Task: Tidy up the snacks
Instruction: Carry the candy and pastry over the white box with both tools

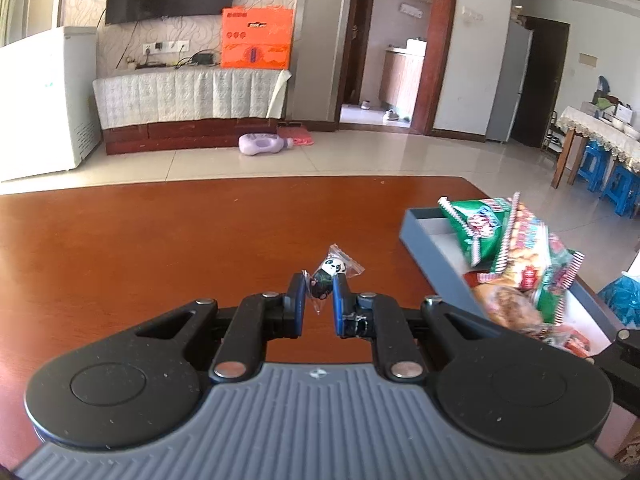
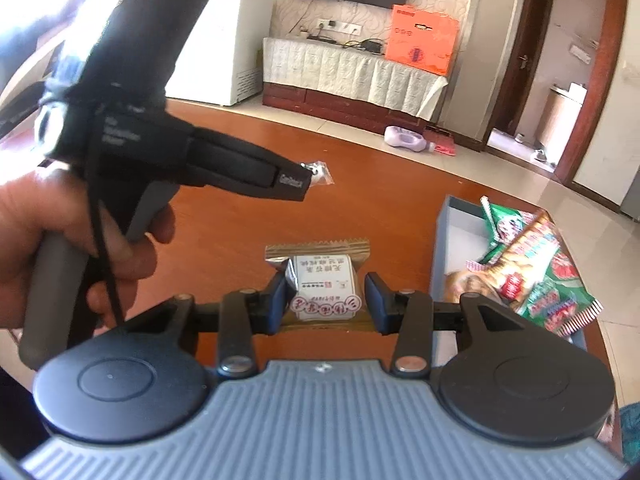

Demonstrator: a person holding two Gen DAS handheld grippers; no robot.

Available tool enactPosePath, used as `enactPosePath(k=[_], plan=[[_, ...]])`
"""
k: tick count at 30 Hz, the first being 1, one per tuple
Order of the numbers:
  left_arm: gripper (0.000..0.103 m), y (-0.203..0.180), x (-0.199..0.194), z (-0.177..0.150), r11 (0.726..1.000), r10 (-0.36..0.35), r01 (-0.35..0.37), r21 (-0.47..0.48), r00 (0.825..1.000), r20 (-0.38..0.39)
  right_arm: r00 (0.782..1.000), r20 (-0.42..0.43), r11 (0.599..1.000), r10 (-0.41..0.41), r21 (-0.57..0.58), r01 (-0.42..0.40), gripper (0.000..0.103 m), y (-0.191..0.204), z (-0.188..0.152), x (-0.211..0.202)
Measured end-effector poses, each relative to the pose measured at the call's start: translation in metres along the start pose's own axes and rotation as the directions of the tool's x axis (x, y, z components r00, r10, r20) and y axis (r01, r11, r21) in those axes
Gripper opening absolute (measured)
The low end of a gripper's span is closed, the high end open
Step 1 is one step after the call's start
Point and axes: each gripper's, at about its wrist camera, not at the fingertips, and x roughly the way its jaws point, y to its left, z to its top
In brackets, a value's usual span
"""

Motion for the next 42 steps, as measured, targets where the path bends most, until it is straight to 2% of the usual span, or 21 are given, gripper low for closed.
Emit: enactPosePath(k=[14, 29, 42], plan=[[0.017, -0.045, 0.009, 0.008, 0.997, -0.068, 0.067, 0.035, 0.998, 0.010, 0.998, 0.027, 0.997, -0.052, 0.063, 0.050, 0.045, -0.044, -0.018, -0.030], [0.017, -0.095, 0.021, 0.011, 0.985, -0.154, 0.151, 0.081, 0.988, 0.026, 0.995, 0.014, 0.989, -0.099, 0.110, 0.097, 0.045, -0.075, -0.032, -0.040], [0.017, -0.131, 0.084, 0.027, 0.980, -0.184, 0.183, 0.081, 0.983, 0.004, 0.992, -0.029, 0.980, -0.121, 0.153, 0.124, 0.045, -0.110, -0.039, -0.019]])
